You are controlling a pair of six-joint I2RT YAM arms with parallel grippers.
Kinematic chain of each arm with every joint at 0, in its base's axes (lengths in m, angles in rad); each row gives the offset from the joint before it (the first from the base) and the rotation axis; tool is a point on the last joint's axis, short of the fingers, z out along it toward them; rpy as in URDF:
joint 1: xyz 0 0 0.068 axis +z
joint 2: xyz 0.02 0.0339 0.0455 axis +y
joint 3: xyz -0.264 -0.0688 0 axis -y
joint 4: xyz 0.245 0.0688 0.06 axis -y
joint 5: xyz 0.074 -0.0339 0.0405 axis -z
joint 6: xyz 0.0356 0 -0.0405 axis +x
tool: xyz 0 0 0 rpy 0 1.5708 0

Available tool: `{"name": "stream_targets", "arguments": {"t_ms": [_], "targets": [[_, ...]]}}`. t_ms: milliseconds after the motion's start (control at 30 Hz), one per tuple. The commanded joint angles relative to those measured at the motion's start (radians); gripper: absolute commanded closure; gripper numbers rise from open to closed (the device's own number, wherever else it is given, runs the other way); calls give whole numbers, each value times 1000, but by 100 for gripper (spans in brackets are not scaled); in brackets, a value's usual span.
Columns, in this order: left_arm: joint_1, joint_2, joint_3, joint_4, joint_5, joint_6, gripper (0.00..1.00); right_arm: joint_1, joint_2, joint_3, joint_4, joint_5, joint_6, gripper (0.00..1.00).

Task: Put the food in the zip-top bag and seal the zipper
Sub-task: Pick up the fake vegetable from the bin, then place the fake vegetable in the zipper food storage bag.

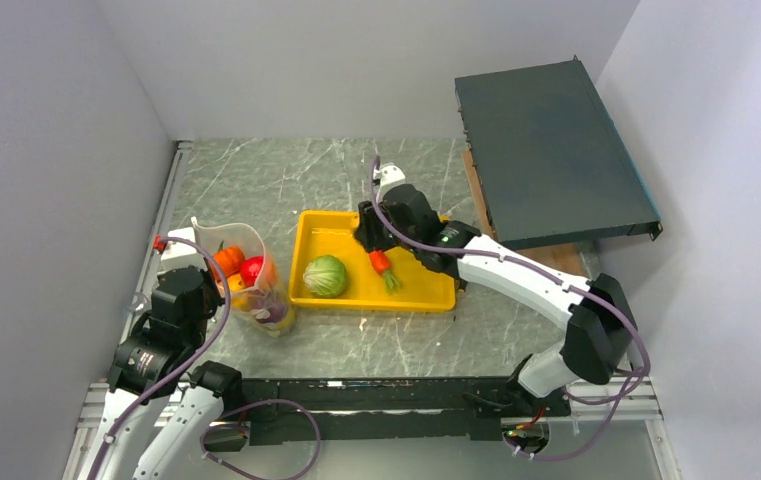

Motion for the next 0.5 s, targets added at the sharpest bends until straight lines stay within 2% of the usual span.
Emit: {"name": "stream_targets", "arguments": {"t_ms": [0,67,133,233,300,467], "targets": [[-2,0,5,33,-3,11,100,-1,-31,-77,343,-550,253,95],[-2,4,5,31,-3,11,100,0,-12,-47,428,-689,331,95],[-2,4,7,29,-5,10,100,20,12,57,374,-721,334,95],[-2,-1,5,28,-6,9,100,122,26,239,176,-569,208,96],[-2,-6,4,30,-8,8,100,164,28,312,128,-521,192,96],[-2,-3,5,30,-10,9,100,192,72,411,108,-470,364,96]]}}
